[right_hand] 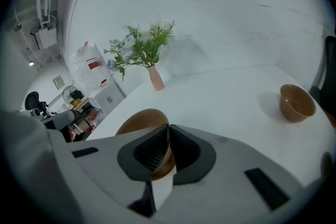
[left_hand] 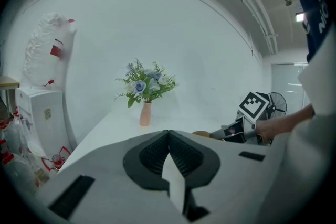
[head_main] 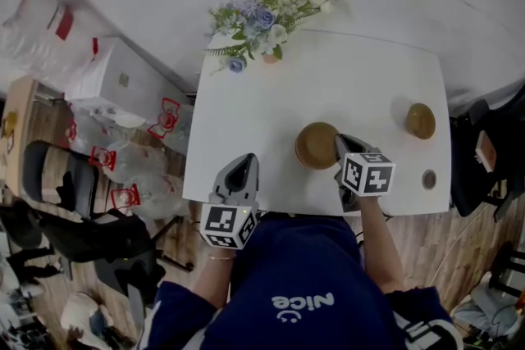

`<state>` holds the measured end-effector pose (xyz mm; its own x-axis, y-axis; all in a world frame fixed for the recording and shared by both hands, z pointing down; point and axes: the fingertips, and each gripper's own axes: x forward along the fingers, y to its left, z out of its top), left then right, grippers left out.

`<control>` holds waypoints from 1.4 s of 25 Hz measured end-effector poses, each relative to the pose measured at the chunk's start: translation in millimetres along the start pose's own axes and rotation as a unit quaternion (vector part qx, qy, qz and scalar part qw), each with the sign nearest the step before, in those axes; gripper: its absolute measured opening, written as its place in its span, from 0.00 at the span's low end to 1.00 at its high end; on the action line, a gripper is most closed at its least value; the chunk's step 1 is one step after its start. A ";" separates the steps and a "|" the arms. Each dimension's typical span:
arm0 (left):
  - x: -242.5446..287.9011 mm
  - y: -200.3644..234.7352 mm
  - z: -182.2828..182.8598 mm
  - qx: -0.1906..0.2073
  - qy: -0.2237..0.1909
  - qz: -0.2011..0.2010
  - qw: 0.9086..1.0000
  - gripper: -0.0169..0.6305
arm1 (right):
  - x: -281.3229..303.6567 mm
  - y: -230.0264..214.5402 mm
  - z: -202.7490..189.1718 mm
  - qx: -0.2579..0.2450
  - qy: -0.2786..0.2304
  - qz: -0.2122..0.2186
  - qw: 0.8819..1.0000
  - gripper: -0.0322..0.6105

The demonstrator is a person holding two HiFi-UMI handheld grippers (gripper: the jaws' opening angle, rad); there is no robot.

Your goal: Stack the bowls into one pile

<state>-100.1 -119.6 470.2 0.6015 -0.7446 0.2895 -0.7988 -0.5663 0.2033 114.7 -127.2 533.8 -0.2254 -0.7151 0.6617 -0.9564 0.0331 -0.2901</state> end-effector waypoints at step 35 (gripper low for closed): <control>1.4 0.2 1.7 0.002 0.000 0.005 1.000 0.05 | 12.4 13.7 -11.5 -0.134 0.011 -0.008 0.991 0.31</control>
<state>-99.4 -121.3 469.1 0.5931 -0.7505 0.2916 -0.8050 -0.5599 0.1962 96.6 -127.7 546.0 -0.2112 -0.7014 0.6808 -0.9742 0.2077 -0.0882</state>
